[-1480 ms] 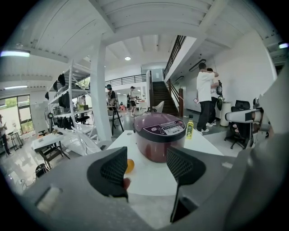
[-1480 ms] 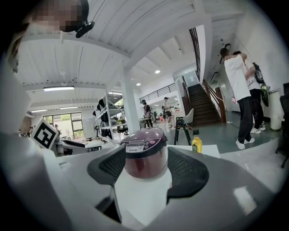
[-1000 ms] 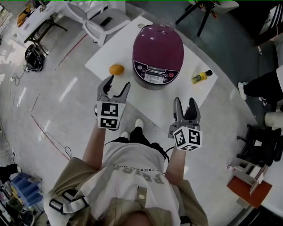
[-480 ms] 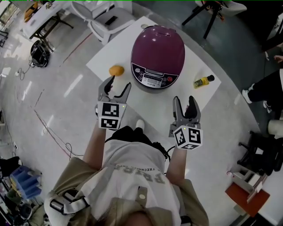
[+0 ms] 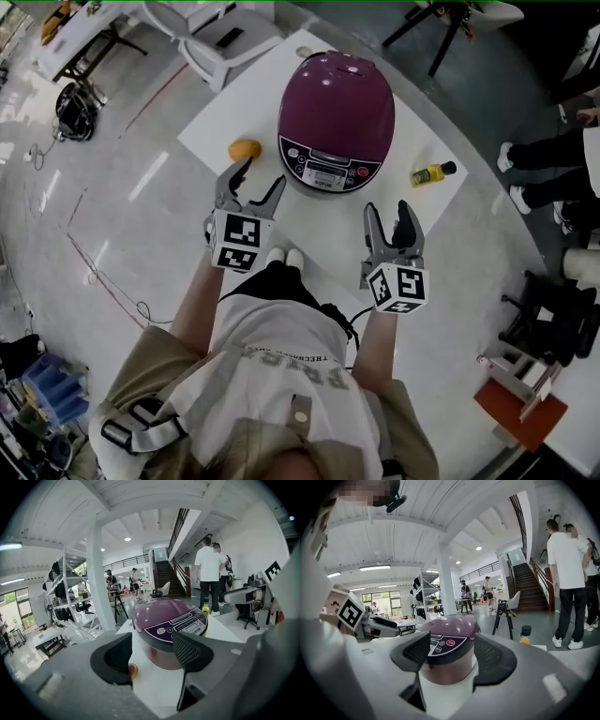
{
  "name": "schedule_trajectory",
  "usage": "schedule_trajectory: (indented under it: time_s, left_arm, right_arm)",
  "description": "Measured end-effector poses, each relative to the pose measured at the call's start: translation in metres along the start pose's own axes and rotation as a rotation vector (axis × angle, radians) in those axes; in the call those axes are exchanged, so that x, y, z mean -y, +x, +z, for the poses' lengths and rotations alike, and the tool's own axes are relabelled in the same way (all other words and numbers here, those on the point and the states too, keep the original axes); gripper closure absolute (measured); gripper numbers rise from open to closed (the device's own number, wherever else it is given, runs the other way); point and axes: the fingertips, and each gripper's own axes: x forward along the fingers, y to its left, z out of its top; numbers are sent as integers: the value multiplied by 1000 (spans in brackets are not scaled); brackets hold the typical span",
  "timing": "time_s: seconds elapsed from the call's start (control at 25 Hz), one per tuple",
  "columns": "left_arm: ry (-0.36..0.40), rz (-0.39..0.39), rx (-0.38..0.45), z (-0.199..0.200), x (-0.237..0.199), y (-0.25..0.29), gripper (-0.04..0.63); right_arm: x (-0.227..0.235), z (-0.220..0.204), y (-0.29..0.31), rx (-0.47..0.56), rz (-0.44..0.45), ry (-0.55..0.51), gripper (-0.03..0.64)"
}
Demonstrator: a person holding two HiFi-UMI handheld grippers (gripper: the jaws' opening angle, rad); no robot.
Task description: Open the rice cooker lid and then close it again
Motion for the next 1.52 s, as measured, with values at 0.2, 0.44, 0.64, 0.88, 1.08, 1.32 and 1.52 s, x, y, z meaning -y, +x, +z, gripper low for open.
schedule_trajectory:
  time_s: [0.2, 0.44, 0.64, 0.88, 1.08, 1.32, 1.52]
  left_arm:
    - [82, -60, -18, -3, 9, 10, 313]
    - [186, -130, -22, 1, 21, 19, 313]
    - [299, -202, -18, 9, 33, 26, 309]
    - [530, -306, -44, 12, 54, 31, 286]
    - [718, -349, -71, 6, 68, 36, 278]
    - [855, -398, -96, 5, 83, 47, 260]
    - [916, -444, -122, -2, 96, 53, 256]
  right_arm:
    - [-9, 0, 11, -27, 55, -57, 345]
    - [-21, 8, 23, -58, 135, -121, 345]
    - [-31, 6, 35, -104, 205, -221, 345]
    - [-50, -4, 46, -197, 335, -368, 339]
    - [-65, -17, 55, -281, 422, -478, 322]
    - [-82, -32, 66, -400, 515, -615, 297]
    - [-89, -51, 69, -504, 576, -717, 278]
